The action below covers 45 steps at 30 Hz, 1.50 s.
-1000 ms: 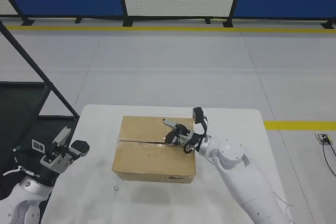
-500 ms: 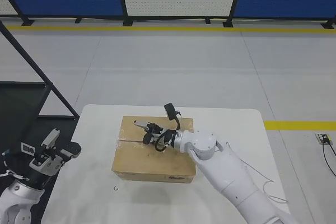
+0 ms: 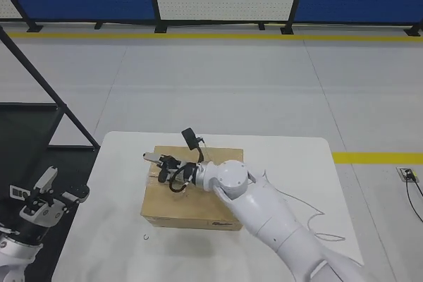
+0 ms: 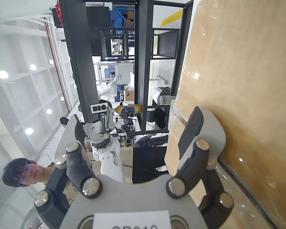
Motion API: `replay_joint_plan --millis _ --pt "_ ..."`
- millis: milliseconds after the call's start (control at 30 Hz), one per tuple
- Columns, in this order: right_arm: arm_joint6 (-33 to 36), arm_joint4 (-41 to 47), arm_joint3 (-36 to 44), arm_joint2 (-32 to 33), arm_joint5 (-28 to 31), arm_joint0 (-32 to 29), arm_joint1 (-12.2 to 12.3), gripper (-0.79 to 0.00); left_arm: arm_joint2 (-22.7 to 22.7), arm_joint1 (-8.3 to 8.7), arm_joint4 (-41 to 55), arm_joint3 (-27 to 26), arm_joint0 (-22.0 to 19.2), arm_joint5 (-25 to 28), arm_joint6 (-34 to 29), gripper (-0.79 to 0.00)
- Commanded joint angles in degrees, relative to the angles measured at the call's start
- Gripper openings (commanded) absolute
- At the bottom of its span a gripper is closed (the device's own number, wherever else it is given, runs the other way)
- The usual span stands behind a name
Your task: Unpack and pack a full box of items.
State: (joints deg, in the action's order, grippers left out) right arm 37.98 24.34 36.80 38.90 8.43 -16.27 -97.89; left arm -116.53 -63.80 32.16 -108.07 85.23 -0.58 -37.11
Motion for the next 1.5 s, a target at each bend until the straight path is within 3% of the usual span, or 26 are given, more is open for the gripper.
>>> replay_joint_plan --millis 0,167,333,467,600,733,833,1033,1133,1267,1367,1467 --pt "0.1 0.2 -1.2 -0.7 0.1 0.8 -1.0 0.000 -0.6 0.07 0.6 0.5 0.1 0.2 -0.4 0.000" --pt "0.0 0.8 -4.7 -1.6 0.6 2.6 -3.3 0.000 -1.3 0.18 2.1 1.6 0.3 0.7 -1.2 0.000" --pt "1.4 2.5 -7.4 0.2 5.8 3.5 -3.8 0.000 -1.2 0.30 2.8 1.8 0.3 0.8 -1.8 0.000" --pt "5.3 5.0 -7.1 3.9 14.0 2.3 -2.5 0.000 -0.5 0.49 2.4 1.7 -0.4 0.6 -2.5 0.000" --pt "9.3 6.9 -4.7 9.5 22.6 -0.8 0.4 0.000 0.5 0.73 1.6 1.5 -1.5 0.0 -3.2 0.000" --pt "11.3 6.4 2.8 16.2 28.8 -7.0 4.3 0.000 1.7 0.97 0.6 1.4 -2.7 -0.6 -3.7 0.000" --pt "11.3 4.0 13.0 22.1 29.4 -14.1 7.4 0.000 2.7 1.14 -0.1 1.4 -3.5 -1.0 -4.1 0.000" --pt "6.6 -5.6 40.0 33.8 20.5 -31.6 12.0 0.000 4.3 1.42 -1.3 1.2 -4.7 -1.6 -4.2 0.000" --pt "2.2 -9.6 49.0 38.5 16.8 -38.9 13.2 0.000 4.8 1.52 -1.5 1.3 -5.0 -1.8 -4.1 0.000" --pt "-1.8 -10.4 54.1 43.5 17.2 -46.3 14.1 0.000 5.3 1.61 -1.5 1.4 -5.1 -1.9 -3.8 0.000" --pt "-9.5 -14.6 55.4 47.3 20.3 -51.4 14.5 0.000 5.8 1.68 -1.3 1.6 -5.5 -2.7 -3.1 0.000" --pt "-10.7 -13.7 55.9 47.9 24.7 -54.8 14.6 0.000 6.7 1.66 -1.0 2.3 -6.6 -3.6 -0.7 0.000"
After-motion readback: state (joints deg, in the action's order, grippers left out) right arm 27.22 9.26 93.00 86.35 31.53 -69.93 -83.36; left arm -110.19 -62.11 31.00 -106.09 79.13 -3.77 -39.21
